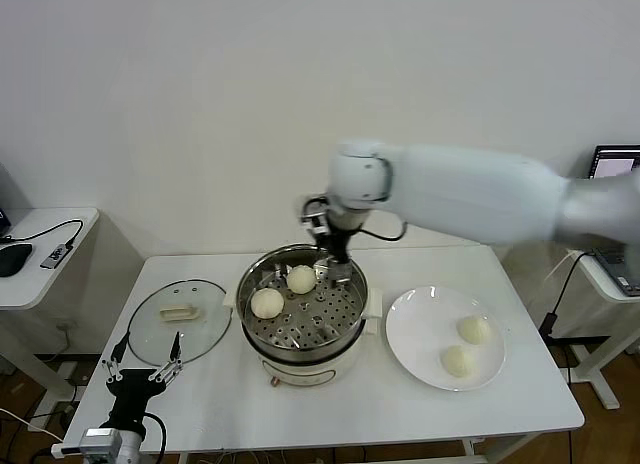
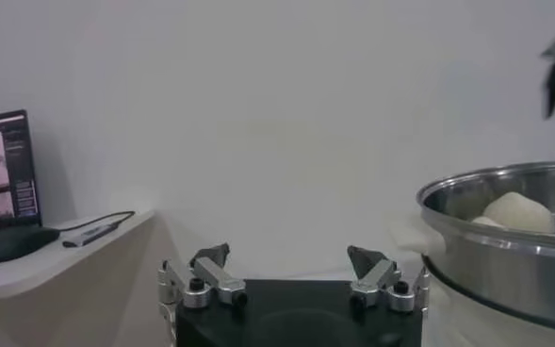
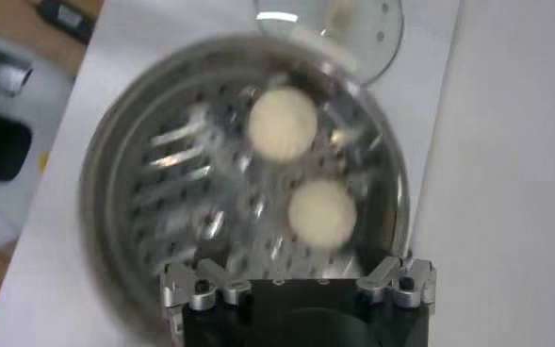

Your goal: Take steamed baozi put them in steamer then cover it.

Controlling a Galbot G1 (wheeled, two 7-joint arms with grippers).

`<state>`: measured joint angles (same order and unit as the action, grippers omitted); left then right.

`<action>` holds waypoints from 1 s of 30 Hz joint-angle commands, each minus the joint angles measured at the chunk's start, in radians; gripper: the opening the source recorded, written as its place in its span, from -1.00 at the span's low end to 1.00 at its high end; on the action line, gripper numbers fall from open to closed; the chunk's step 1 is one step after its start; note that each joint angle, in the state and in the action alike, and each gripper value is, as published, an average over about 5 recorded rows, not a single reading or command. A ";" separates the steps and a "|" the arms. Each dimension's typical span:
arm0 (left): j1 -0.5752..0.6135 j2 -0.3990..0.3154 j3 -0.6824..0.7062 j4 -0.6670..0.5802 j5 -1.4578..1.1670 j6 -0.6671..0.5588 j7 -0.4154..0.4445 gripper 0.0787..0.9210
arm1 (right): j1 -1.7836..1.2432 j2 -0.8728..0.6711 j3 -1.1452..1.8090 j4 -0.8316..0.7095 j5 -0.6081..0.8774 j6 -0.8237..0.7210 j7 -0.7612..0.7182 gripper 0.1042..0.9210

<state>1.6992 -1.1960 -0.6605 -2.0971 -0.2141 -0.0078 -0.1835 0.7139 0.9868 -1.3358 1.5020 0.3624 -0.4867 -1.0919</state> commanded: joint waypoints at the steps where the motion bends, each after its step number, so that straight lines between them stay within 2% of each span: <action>1: 0.001 0.001 0.000 0.000 0.001 0.000 0.001 0.77 | -0.013 -0.383 -0.014 0.167 -0.196 0.112 -0.082 0.76; 6: 0.004 0.002 -0.003 0.007 0.003 -0.002 0.000 0.77 | -0.119 -0.478 0.019 0.166 -0.271 0.135 -0.057 0.76; 12: 0.012 -0.007 -0.004 0.003 0.013 -0.003 0.000 0.77 | -0.319 -0.520 0.133 0.137 -0.352 0.158 -0.047 0.76; 20: 0.018 -0.013 -0.007 0.005 0.023 -0.002 0.000 0.77 | -0.531 -0.529 0.278 0.115 -0.403 0.131 -0.008 0.76; 30: 0.010 -0.013 -0.020 0.009 0.019 0.003 0.000 0.77 | -0.650 -0.486 0.341 0.046 -0.422 0.126 0.008 0.76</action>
<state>1.7096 -1.2090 -0.6791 -2.0895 -0.1949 -0.0052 -0.1839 0.2265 0.5184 -1.0773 1.5821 -0.0148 -0.3621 -1.0956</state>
